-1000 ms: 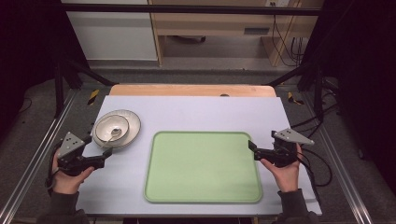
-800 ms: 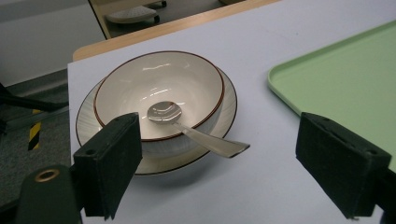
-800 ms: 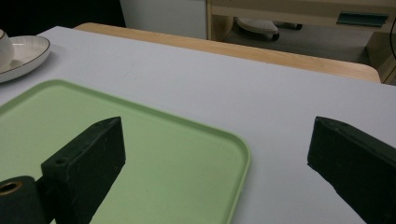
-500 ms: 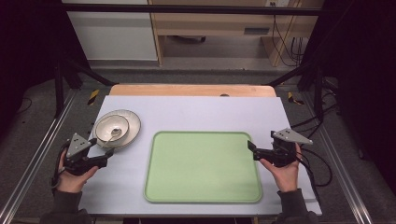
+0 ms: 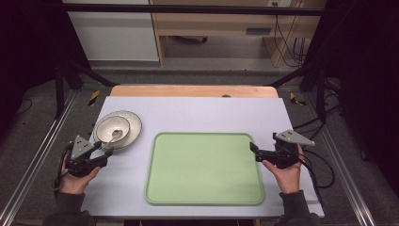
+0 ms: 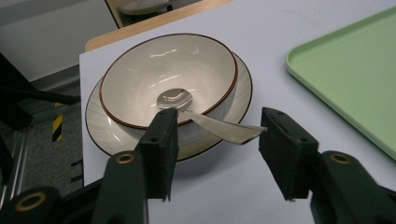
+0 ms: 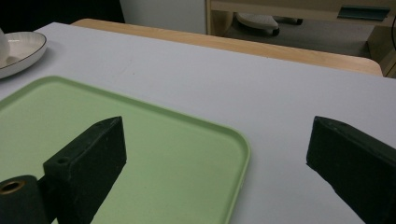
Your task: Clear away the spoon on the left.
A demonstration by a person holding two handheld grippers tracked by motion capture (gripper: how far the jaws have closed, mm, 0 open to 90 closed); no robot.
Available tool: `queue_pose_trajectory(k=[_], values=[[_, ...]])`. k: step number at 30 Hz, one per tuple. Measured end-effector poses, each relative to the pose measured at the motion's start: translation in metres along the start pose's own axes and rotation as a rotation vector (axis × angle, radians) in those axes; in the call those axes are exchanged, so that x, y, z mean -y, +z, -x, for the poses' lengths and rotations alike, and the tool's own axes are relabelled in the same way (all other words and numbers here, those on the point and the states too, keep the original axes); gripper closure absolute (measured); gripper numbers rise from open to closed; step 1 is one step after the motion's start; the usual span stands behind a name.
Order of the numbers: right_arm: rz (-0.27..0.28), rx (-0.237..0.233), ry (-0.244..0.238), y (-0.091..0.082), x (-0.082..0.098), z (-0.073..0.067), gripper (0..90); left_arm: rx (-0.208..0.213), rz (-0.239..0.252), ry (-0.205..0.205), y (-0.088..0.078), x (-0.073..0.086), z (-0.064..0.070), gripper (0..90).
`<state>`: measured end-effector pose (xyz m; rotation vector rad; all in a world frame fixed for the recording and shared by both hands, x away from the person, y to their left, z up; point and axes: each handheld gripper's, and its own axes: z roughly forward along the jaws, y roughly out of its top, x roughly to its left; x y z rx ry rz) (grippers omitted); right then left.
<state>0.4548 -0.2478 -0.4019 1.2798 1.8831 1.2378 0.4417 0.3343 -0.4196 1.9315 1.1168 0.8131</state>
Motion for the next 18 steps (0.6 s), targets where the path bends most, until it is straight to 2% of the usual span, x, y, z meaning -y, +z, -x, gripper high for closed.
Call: queue_pose_trajectory(k=[18], values=[[-0.018, -0.007, -0.006, 0.0025, 0.0007, -0.0008, 6.0, -0.031, 0.016, -0.01, -0.0021, 0.0001, 0.002, 69.2]])
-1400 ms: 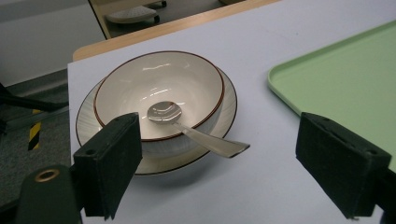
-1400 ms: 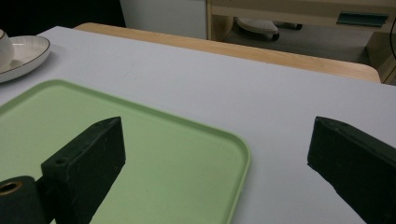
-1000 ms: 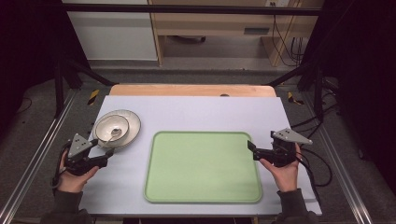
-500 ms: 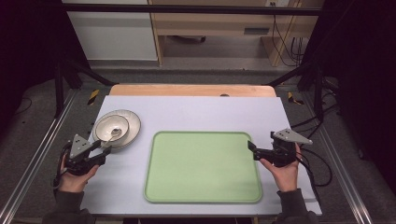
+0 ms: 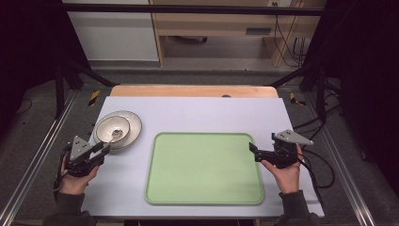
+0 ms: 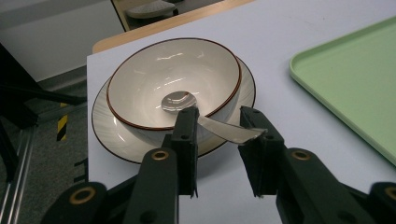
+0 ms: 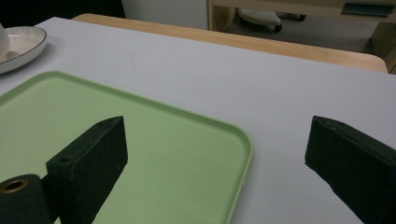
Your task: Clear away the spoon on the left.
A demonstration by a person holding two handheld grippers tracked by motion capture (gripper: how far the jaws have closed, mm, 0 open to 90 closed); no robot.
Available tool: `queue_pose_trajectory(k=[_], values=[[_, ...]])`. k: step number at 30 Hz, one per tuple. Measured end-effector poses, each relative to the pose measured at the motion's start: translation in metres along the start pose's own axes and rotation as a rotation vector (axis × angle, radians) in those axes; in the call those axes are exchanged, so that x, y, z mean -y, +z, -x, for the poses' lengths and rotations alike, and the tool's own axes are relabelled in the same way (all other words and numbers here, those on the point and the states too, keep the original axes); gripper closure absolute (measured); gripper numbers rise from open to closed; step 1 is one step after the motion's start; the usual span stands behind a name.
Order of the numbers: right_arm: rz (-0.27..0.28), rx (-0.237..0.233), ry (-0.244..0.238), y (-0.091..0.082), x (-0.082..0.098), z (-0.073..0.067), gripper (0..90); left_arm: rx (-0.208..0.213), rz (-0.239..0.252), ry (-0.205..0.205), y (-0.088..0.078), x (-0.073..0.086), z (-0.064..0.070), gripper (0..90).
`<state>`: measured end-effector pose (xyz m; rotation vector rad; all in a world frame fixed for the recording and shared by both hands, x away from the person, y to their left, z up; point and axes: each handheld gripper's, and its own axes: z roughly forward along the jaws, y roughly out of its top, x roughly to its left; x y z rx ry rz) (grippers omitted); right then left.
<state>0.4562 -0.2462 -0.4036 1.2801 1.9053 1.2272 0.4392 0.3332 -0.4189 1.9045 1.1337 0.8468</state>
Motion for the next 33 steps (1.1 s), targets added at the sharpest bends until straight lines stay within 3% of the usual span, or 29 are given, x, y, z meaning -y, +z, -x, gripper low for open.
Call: queue_pose_trajectory(k=[25, 33], values=[[-0.017, -0.003, -0.009, 0.002, 0.0003, -0.0011, 6.7, -0.027, -0.007, 0.023, -0.0037, -0.002, 0.0041, 84.9], [-0.02, -0.006, -0.009, 0.0019, 0.0003, -0.0013, 6.7, -0.036, -0.008, 0.014, -0.0049, -0.0027, 0.0039, 87.9]])
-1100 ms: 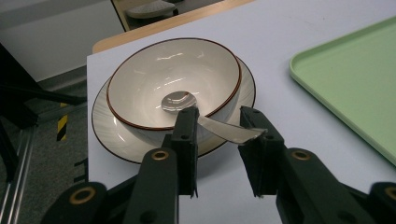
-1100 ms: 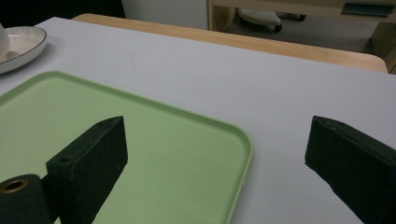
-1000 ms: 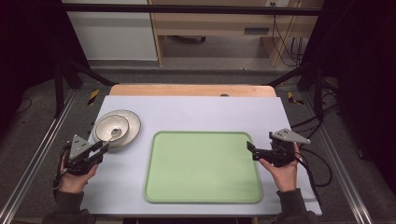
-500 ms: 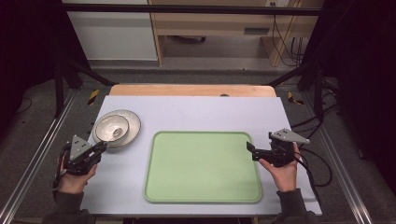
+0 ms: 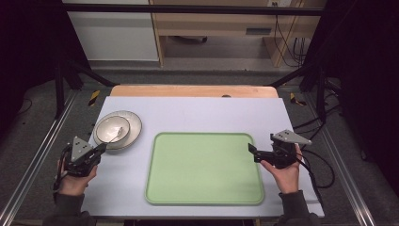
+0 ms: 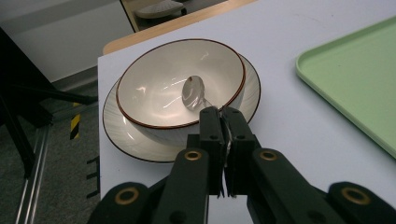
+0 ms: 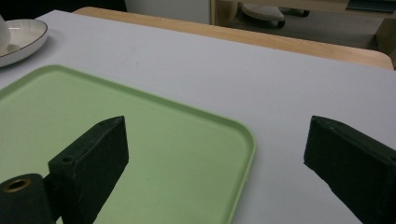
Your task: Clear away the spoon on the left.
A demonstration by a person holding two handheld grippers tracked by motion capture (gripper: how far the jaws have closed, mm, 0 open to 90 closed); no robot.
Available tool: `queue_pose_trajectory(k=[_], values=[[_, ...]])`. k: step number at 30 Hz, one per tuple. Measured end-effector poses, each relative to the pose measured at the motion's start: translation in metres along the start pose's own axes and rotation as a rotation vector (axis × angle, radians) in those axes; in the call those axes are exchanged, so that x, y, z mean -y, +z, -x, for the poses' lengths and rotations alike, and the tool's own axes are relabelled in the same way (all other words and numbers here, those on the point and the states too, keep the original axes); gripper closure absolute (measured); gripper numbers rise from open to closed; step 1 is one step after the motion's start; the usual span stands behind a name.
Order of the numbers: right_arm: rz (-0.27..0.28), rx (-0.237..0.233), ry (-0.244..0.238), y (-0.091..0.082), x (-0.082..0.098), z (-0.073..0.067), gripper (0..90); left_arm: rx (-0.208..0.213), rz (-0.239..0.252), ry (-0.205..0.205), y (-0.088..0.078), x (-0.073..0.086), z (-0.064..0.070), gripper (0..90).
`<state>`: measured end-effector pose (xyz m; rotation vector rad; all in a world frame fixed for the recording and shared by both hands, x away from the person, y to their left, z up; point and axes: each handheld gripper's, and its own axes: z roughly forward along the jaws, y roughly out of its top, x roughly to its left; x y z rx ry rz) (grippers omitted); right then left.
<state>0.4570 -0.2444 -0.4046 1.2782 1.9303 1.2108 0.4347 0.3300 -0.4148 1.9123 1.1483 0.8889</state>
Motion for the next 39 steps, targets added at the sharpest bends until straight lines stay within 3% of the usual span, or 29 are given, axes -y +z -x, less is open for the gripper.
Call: queue_pose_trajectory(k=[22, 39], values=[[-0.007, -0.005, -0.004, 0.0, 0.0, 0.0, 6.7, 0.002, 0.035, -0.024, -0.009, -0.004, 0.0, 88.8], [-0.008, -0.009, -0.004, 0.0, 0.0, 0.0, 6.6, -0.016, 0.099, -0.006, -0.025, -0.014, 0.002, 88.8]])
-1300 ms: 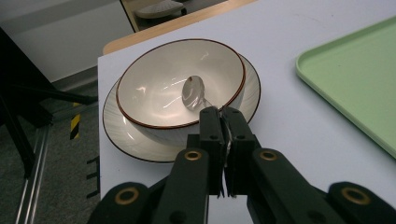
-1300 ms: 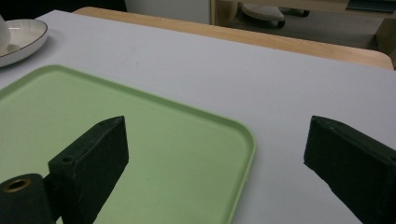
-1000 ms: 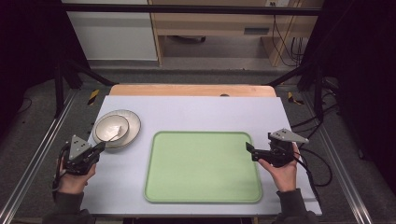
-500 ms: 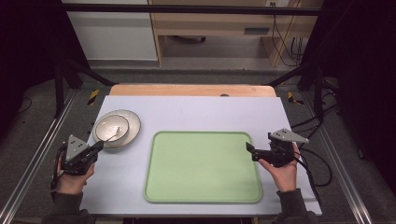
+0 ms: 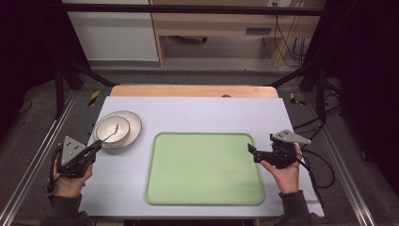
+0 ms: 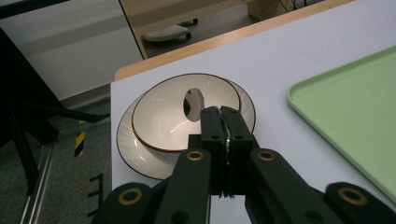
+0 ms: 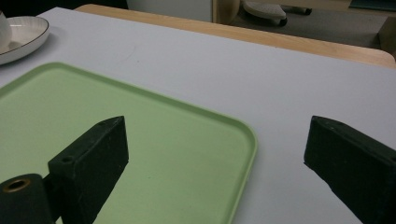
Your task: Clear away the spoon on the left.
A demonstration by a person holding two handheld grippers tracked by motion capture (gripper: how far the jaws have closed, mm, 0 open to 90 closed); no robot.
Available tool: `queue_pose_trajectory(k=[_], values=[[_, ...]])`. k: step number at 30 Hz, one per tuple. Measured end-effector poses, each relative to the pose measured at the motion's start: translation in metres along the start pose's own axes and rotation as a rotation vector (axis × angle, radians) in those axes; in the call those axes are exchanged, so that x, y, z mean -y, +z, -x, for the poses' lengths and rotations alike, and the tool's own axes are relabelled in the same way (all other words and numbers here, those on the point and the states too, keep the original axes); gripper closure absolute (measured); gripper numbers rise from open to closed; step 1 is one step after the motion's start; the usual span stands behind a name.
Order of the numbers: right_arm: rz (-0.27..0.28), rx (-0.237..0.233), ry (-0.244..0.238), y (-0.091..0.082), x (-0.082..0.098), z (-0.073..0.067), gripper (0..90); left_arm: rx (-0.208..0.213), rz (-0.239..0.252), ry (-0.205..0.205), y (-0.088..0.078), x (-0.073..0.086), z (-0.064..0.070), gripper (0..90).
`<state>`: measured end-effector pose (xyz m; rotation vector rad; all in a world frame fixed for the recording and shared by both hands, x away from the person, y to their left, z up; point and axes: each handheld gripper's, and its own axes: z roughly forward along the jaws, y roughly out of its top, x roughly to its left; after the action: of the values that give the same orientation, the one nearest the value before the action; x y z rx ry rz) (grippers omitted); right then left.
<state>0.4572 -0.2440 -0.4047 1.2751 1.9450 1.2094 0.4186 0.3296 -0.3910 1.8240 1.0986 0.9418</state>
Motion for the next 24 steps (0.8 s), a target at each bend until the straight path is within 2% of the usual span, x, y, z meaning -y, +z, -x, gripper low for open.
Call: queue_pose_trajectory(k=[9, 24], values=[[0.004, 0.0, -0.006, -0.001, 0.0, 0.0, 6.6, 0.001, 0.026, 0.006, -0.008, -0.006, 0.002, 88.8], [0.004, 0.0, -0.007, -0.002, -0.001, 0.0, 6.3, 0.025, 0.063, 0.054, -0.017, -0.017, 0.017, 88.8]])
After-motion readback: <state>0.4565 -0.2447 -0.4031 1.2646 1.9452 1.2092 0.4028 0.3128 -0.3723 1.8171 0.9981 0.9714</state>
